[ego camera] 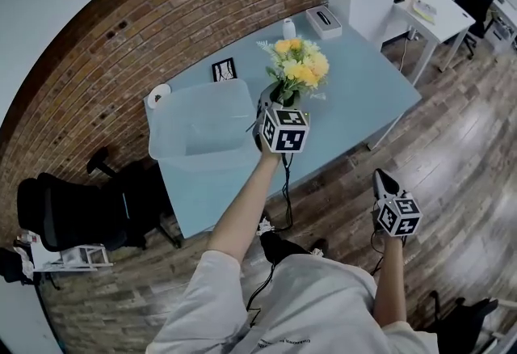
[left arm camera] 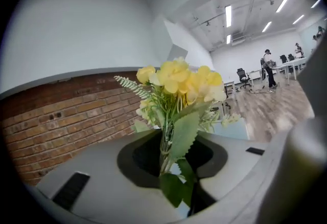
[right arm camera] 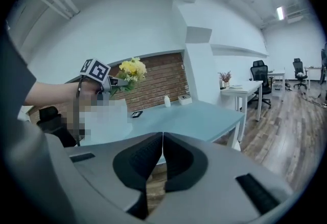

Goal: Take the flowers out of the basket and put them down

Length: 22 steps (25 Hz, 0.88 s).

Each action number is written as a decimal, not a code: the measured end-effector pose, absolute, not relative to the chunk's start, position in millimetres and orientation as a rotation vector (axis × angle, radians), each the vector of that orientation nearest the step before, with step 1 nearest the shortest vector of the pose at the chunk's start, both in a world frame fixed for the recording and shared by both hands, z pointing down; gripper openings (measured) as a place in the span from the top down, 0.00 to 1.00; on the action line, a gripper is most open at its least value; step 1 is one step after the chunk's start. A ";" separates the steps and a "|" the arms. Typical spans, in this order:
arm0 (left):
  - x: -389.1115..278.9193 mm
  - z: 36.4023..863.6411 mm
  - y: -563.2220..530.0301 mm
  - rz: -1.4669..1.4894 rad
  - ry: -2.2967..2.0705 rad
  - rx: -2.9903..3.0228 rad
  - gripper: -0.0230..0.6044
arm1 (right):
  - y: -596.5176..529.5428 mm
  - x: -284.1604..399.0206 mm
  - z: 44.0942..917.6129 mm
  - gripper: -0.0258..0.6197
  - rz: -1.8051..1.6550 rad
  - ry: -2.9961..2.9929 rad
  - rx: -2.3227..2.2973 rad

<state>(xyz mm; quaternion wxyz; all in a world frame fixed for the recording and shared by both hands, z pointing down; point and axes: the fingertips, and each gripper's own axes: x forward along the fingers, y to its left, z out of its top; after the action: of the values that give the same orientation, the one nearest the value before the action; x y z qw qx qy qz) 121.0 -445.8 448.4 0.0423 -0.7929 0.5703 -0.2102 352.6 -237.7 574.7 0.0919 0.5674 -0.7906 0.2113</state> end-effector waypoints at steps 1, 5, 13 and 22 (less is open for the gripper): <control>125.0 438.3 -446.6 -0.608 1.748 -2.428 0.74 | -237.0 353.9 574.6 0.96 0.629 -2.349 1.687; 136.6 431.2 -447.9 -0.494 1.820 -2.517 0.74 | -237.8 346.6 571.0 0.96 0.618 -2.369 1.662; 123.8 551.0 -436.1 -0.483 2.122 -2.705 0.74 | -224.5 344.0 595.5 0.96 0.645 -2.321 1.611; 102.9 663.4 -431.4 -0.760 2.279 -2.714 0.74 | -202.0 350.4 632.8 0.96 0.734 -2.232 1.609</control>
<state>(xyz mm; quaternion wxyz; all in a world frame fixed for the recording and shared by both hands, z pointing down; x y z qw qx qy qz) 102.9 -431.4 663.4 -0.2391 -0.7271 0.6106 -0.2035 350.4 -202.0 632.8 0.1465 0.5590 -0.7752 0.2550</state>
